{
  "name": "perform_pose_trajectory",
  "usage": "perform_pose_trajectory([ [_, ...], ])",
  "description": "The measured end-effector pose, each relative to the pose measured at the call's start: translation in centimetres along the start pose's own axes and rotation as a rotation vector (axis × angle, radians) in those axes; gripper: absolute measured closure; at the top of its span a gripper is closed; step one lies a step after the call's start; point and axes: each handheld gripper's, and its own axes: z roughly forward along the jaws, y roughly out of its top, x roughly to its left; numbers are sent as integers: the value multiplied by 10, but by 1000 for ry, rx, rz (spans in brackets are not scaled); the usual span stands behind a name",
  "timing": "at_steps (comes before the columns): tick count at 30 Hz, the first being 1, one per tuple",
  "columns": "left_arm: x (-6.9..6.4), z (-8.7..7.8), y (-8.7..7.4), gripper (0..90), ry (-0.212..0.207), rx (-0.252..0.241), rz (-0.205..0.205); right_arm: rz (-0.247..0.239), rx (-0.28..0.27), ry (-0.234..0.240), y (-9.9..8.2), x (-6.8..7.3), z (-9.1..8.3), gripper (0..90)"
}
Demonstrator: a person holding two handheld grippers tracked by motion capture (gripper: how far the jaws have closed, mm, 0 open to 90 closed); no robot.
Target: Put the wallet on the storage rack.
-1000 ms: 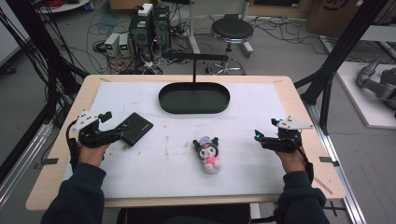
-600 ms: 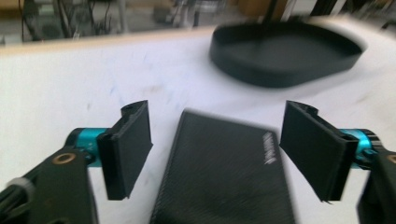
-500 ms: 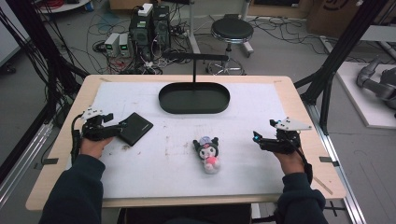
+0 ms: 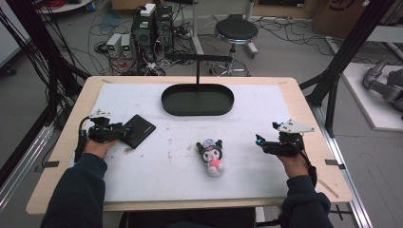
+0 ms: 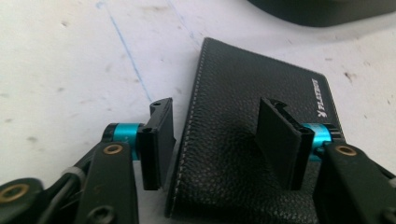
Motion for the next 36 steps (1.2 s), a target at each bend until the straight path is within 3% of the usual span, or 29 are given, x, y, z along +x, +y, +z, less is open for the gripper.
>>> perform_pose_trajectory([
  [2,5,1,0,483,-38,9,-42,-2,0,2,0,0,0,202],
  [8,4,-1,-1,542,-34,11,-55,-2,5,2,0,0,1,203],
  [12,3,-8,1,669,-16,-1,-25,-1,8,1,0,0,1,203],
  [16,2,-15,1,747,-50,-32,-3,3,10,-2,-1,-1,2,202],
  [17,2,-15,1,814,-50,-32,-3,3,10,-2,-1,0,2,202],
  [20,-2,-22,4,831,-84,-89,9,2,10,0,-1,0,2,202],
  [22,-2,-23,4,840,-92,-101,8,0,11,-2,-1,0,2,203],
  [25,-2,-27,4,848,-117,-132,-17,-1,12,-1,-1,0,2,202],
  [27,-2,-33,6,853,-107,-184,-25,1,12,-2,-1,0,2,202],
  [28,-2,-33,6,855,-107,-184,-25,1,12,-2,-1,0,2,202],
  [29,-2,-40,8,858,-94,-239,-26,4,13,-1,-1,0,2,203],
  [30,-2,-40,8,860,-94,-239,-26,4,13,-1,-1,0,2,203],
  [33,-4,-54,12,862,-54,-312,9,8,17,0,-2,0,3,203],
  [36,-5,-59,13,863,-52,-343,17,6,17,0,-2,0,3,202],
])
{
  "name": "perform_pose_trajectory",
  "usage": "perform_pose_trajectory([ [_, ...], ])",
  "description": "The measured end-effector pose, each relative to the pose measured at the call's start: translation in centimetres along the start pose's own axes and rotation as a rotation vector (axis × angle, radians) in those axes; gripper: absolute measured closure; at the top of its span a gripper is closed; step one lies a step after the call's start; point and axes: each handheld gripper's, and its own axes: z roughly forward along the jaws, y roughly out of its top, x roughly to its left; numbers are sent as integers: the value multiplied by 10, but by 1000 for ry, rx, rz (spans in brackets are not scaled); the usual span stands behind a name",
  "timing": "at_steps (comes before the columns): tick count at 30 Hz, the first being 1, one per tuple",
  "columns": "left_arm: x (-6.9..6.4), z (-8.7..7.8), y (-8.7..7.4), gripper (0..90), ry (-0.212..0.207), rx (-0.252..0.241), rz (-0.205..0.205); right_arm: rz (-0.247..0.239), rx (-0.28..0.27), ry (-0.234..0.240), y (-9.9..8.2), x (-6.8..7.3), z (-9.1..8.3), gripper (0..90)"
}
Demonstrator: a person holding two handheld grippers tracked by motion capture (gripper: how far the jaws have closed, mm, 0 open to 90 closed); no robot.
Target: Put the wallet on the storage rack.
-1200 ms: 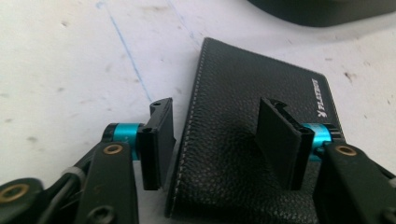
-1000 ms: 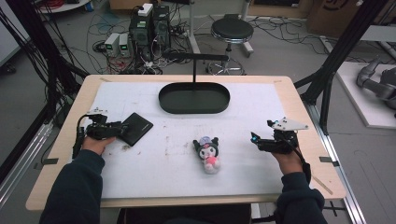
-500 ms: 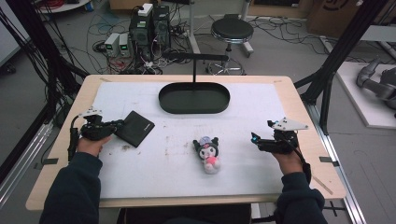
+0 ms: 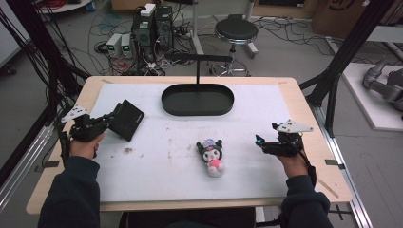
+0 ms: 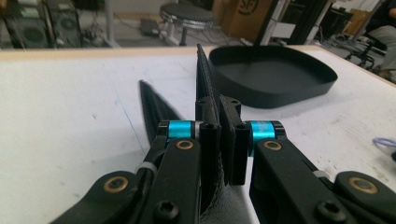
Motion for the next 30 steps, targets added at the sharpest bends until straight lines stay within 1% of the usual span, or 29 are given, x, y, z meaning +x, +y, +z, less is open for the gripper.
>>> perform_pose_trajectory([
  [1,-1,-2,3,863,-3,6,21,-1,0,0,0,0,0,202],
  [2,-1,-2,3,863,-3,6,21,-1,0,0,0,0,0,203],
  [4,-7,-2,6,863,-33,27,55,0,-3,3,0,0,0,203],
  [5,-10,-1,6,863,-47,33,63,0,-4,4,0,0,0,202],
  [6,-10,-1,6,863,-47,33,63,-1,-4,3,0,0,0,202],
  [7,-12,1,7,864,-60,38,65,-1,-3,5,0,0,0,203],
  [13,-28,10,8,863,-121,74,112,1,-2,9,0,0,0,203],
  [17,-36,16,8,863,-137,96,134,2,-3,10,0,0,0,203],
  [19,-40,19,7,863,-132,102,143,2,-1,9,0,0,0,203],
  [22,-45,23,7,862,-109,108,148,-1,0,12,0,0,0,203],
  [27,-50,30,6,856,-69,114,142,-4,2,12,0,1,0,203],
  [30,-51,33,6,840,-42,112,130,-3,2,10,0,1,1,203],
])
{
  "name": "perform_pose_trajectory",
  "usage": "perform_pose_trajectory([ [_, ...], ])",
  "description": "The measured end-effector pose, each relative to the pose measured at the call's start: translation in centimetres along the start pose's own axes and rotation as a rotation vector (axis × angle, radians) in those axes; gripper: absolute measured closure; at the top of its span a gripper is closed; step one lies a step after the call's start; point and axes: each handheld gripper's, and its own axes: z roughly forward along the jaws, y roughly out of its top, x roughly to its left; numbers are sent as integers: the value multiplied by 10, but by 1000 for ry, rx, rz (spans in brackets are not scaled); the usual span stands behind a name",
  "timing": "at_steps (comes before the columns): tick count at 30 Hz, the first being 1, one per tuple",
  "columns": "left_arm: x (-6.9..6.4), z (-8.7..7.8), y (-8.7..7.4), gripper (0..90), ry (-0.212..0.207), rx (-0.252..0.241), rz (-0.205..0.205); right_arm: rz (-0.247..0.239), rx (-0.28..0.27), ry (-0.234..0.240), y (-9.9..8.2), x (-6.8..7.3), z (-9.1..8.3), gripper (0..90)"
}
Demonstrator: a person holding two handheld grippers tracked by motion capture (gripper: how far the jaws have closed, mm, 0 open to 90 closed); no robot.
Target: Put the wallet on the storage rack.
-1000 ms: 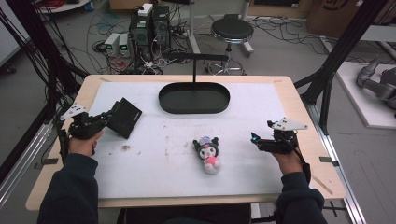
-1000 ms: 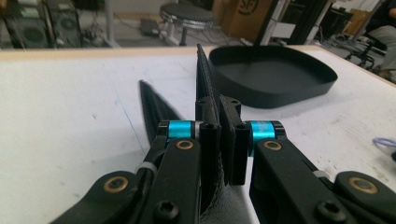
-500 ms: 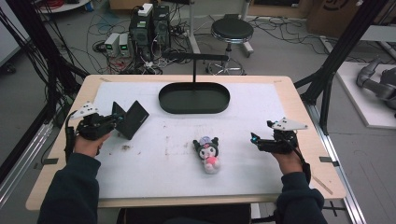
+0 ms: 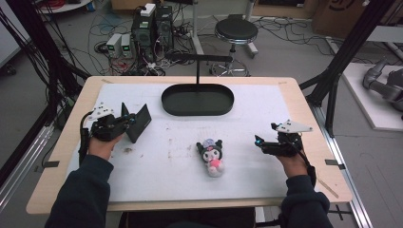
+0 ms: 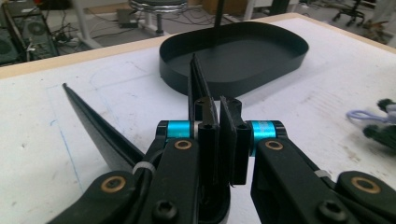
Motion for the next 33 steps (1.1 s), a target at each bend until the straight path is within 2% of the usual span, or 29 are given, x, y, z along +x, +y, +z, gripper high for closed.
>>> perform_pose_trajectory([
  [3,-1,3,0,834,6,-6,-12,-2,4,2,0,0,0,203],
  [10,-4,7,1,827,5,-6,-4,-2,3,2,0,0,1,203],
  [16,-2,5,1,764,3,-21,-22,-4,8,5,0,1,1,203],
  [19,0,4,1,689,7,-38,-36,-4,9,6,0,1,1,203],
  [20,0,3,2,629,7,-47,-39,-3,8,6,0,0,1,203],
  [21,1,2,2,629,11,-54,-38,-3,8,6,0,0,1,203],
  [23,0,-1,3,518,21,-93,-42,-2,7,5,0,0,1,203],
  [24,1,-3,4,518,28,-109,-38,-2,7,5,0,0,1,203],
  [25,1,-5,5,434,39,-122,-36,-1,7,6,0,0,1,203],
  [27,1,-9,6,404,69,-138,-32,-5,8,6,0,0,1,203],
  [28,1,-10,6,353,97,-145,-38,-5,8,5,0,0,1,203],
  [29,2,-12,6,233,120,-153,-48,-3,9,4,0,0,1,203],
  [31,1,-17,3,212,154,-174,-47,-2,7,5,0,0,1,203],
  [33,2,-19,-1,154,192,-180,-39,0,5,5,0,0,1,203],
])
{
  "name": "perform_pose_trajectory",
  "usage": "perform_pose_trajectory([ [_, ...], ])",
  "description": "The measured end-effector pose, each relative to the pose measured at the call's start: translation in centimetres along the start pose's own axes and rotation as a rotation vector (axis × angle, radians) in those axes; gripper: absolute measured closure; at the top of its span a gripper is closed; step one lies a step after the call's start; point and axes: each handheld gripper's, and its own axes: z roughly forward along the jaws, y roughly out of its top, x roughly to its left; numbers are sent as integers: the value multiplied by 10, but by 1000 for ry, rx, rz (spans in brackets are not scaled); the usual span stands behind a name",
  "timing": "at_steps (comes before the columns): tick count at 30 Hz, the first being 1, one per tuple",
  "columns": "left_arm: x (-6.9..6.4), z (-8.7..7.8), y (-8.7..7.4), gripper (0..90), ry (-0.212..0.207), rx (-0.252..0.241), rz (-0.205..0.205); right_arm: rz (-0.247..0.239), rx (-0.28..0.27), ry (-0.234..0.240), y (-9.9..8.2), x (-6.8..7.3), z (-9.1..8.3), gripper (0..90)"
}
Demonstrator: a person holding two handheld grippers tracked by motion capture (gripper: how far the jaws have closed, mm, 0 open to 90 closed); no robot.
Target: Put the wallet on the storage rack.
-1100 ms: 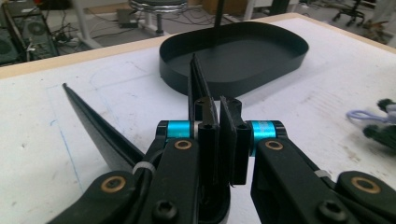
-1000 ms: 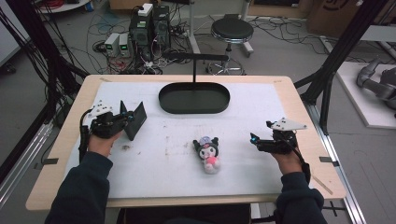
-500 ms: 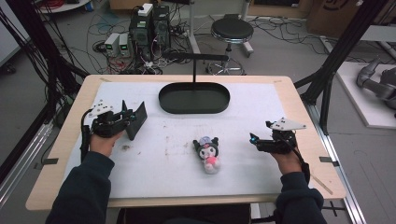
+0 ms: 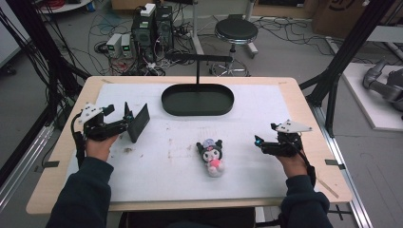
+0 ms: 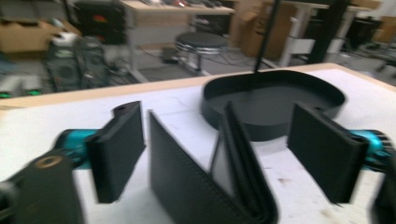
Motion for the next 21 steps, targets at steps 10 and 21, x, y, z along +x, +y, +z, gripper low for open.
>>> perform_pose_trajectory([
  [10,-1,-8,-9,152,36,2,12,7,-1,-2,-1,0,-1,203],
  [21,-3,0,-19,153,49,51,-1,4,4,3,-1,1,1,203],
])
